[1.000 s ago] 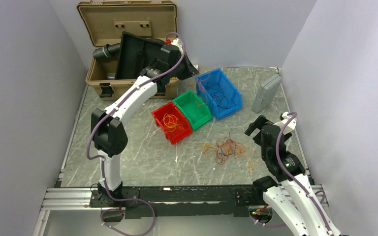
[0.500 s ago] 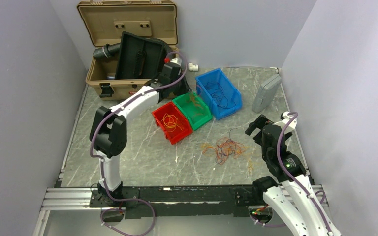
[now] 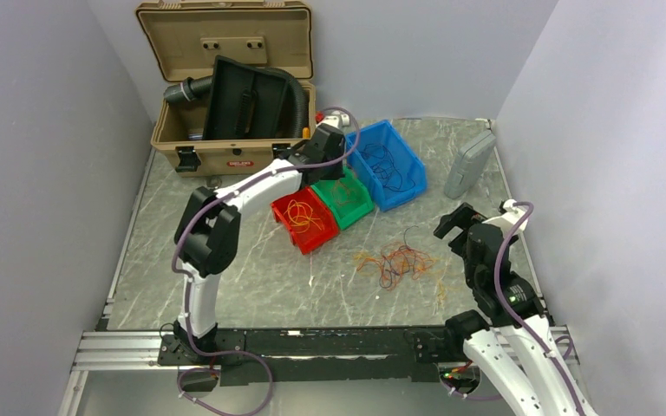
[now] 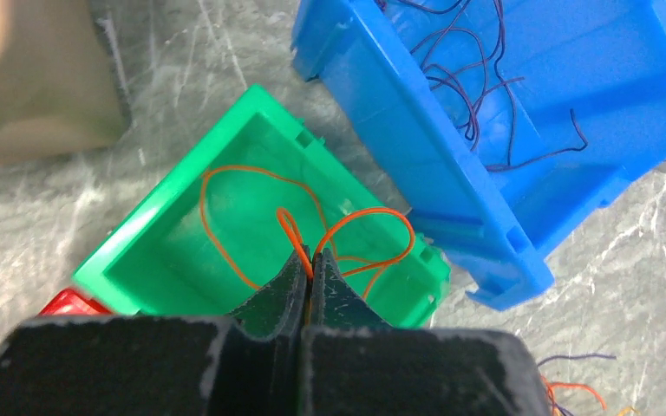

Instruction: Untangle the cables

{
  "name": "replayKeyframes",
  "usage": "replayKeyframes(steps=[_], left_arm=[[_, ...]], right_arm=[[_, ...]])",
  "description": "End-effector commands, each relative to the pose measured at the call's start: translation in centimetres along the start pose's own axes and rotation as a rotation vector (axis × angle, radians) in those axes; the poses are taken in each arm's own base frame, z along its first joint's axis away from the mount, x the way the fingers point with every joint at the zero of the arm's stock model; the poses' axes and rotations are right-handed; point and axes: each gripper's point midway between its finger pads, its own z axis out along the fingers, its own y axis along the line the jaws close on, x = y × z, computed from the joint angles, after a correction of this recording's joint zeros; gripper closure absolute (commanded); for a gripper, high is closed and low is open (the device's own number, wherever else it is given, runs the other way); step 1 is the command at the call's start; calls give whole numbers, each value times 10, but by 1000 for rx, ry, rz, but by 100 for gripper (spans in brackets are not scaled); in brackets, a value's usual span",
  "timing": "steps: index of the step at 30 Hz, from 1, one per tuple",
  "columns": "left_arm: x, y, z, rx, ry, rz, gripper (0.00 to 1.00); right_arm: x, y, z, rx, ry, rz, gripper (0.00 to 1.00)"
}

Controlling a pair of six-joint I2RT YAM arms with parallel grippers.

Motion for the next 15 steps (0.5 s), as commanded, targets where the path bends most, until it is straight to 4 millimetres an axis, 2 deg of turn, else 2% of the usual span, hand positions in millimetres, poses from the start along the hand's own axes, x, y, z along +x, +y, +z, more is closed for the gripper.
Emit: replayKeyframes(steps=[1,4,8,11,15], left_arm=[[13,4,26,-25,46,50,100],[23,3,36,-18,72,51,100],[29,12,40,-63,101,71,99],[26,12,36,-62,101,97,84],[8,1,16,-1,59,123,60]], right_arm=[[-15,8,-6,-34,-31,9,3],[-2,8,-1,-28,27,-28,2],[30,9,7,-10,163,-57,1],[57,13,10,-34,254,-36,0],[91,16,13,-65,356,4,3]])
